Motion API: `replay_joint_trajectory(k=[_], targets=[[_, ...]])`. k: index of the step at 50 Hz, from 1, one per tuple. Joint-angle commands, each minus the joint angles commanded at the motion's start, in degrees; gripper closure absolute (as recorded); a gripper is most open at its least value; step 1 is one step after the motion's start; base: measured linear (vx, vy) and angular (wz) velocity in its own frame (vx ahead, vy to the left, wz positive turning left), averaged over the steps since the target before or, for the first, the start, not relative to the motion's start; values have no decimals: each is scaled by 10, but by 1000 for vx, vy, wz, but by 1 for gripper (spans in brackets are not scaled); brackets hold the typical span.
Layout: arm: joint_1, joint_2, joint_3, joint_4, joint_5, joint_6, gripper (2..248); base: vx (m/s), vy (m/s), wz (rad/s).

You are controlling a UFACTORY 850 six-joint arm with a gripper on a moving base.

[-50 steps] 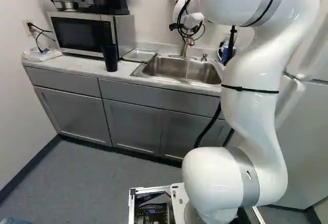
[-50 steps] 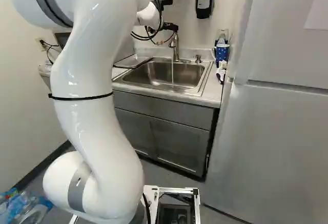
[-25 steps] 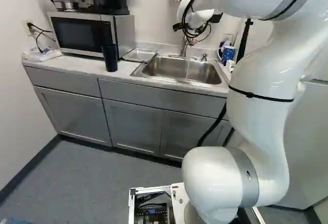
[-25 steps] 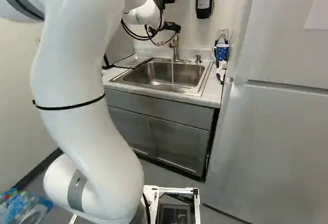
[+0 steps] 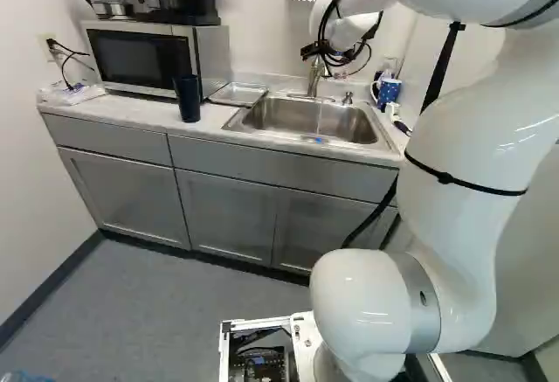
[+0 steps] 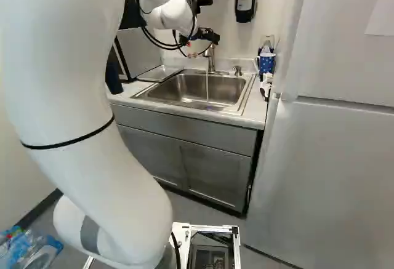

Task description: Rinse the cup and place it in the tray

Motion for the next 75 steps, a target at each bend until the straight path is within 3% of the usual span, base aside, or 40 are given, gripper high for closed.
replay_joint_trajectory(k=[39, 49, 75], targets=[[-28, 101, 103, 0, -214, 0, 3, 0, 0, 0], [-34, 124, 124, 0, -214, 0, 3, 0, 0, 0], [-33, 124, 124, 0, -214, 0, 3, 0, 0, 0]])
